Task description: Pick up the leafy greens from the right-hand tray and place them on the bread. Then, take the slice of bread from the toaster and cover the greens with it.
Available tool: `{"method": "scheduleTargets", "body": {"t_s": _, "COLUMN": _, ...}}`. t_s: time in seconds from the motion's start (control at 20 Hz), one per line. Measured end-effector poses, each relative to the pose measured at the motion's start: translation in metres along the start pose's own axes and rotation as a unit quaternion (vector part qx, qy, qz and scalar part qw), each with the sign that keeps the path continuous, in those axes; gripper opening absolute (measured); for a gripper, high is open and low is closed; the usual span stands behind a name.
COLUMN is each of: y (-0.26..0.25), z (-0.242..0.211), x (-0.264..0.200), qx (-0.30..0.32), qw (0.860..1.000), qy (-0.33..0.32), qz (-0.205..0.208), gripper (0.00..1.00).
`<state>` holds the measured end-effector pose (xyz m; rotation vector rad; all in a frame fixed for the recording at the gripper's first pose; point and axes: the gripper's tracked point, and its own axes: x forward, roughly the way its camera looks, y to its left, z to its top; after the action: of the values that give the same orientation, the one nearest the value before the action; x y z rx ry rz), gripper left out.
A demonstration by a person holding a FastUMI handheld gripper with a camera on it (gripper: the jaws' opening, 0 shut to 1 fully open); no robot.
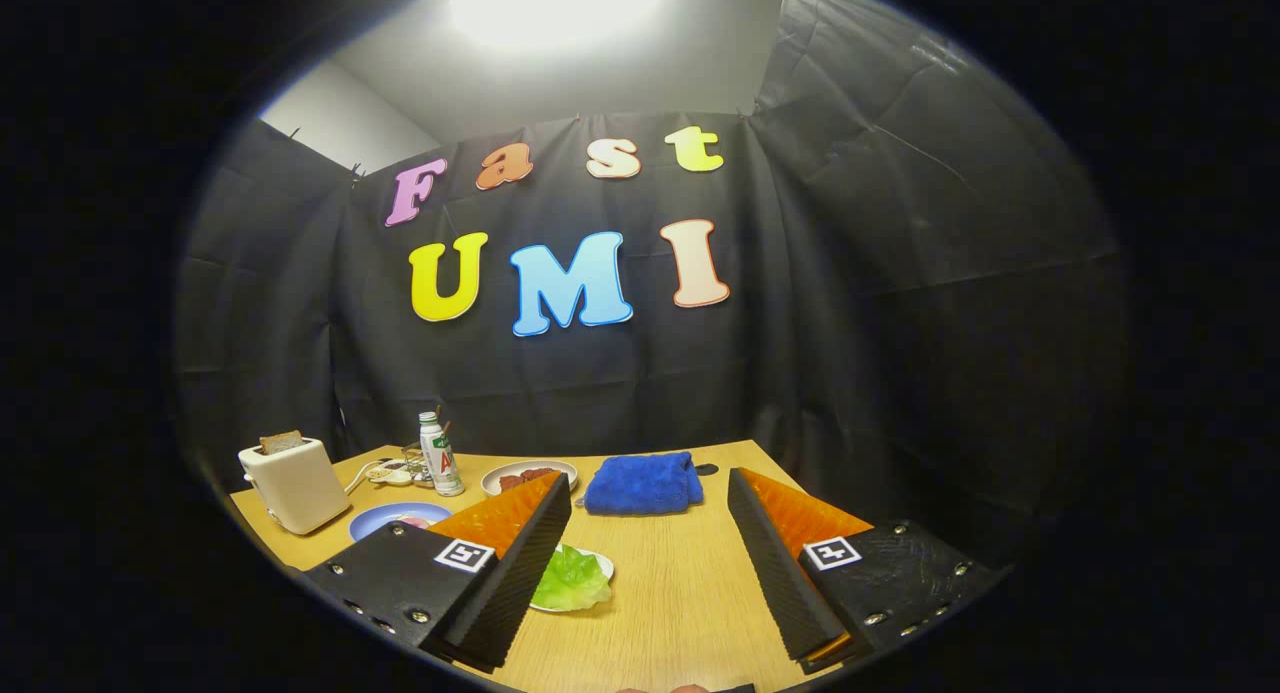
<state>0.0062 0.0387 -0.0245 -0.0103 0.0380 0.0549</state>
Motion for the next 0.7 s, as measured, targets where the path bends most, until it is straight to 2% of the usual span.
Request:
{"method": "scheduleTargets", "body": {"t_s": 0.2, "y": 0.033, "z": -0.013, "x": 0.004, "qx": -0.004, "qw": 0.999, "qy": 0.014, "qz": 0.036, "gripper": 0.97}}
{"method": "scheduleTargets", "body": {"t_s": 0.35, "y": 0.05, "z": -0.031, "x": 0.013, "qx": -0.02, "qw": 0.998, "qy": 0.038, "qz": 0.047, "gripper": 0.97}}
{"method": "scheduleTargets", "body": {"t_s": 0.7, "y": 0.085, "z": -0.073, "x": 0.053, "qx": -0.025, "qw": 0.986, "qy": 0.149, "qz": 0.075, "gripper": 0.97}}
